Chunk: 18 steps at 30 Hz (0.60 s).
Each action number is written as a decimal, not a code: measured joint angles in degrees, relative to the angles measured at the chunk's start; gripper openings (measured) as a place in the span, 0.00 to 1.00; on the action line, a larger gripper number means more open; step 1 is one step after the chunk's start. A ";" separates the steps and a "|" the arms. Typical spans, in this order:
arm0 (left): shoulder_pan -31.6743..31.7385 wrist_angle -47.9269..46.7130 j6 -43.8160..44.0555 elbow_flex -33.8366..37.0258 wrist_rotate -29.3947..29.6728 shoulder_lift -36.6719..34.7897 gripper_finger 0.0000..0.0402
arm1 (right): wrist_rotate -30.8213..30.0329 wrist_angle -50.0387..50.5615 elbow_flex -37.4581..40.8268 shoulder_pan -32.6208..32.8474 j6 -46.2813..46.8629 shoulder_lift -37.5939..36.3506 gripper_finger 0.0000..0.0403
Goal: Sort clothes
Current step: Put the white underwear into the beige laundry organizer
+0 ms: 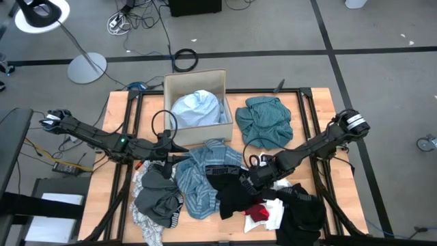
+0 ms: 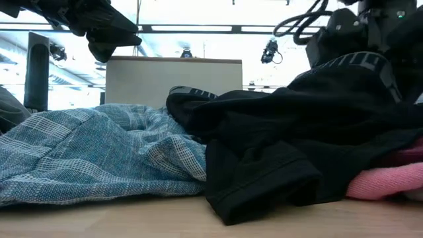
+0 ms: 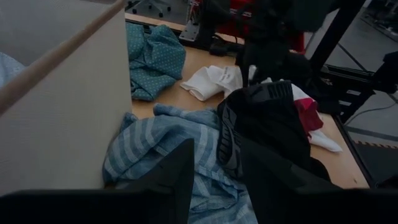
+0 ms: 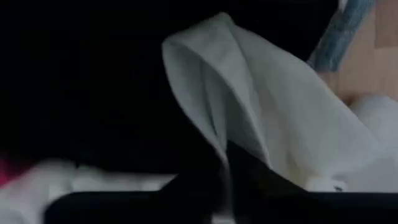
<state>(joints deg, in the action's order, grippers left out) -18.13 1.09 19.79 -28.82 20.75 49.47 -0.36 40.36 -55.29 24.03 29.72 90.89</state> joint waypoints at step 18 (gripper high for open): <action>0.00 -0.97 0.19 -0.02 -0.04 0.00 0.34 | -18.89 14.11 -4.15 -0.22 6.31 -25.02 0.01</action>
<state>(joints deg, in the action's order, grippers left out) -18.13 0.13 19.99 -28.84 20.71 49.47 -19.25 54.46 -59.44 23.81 36.02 65.87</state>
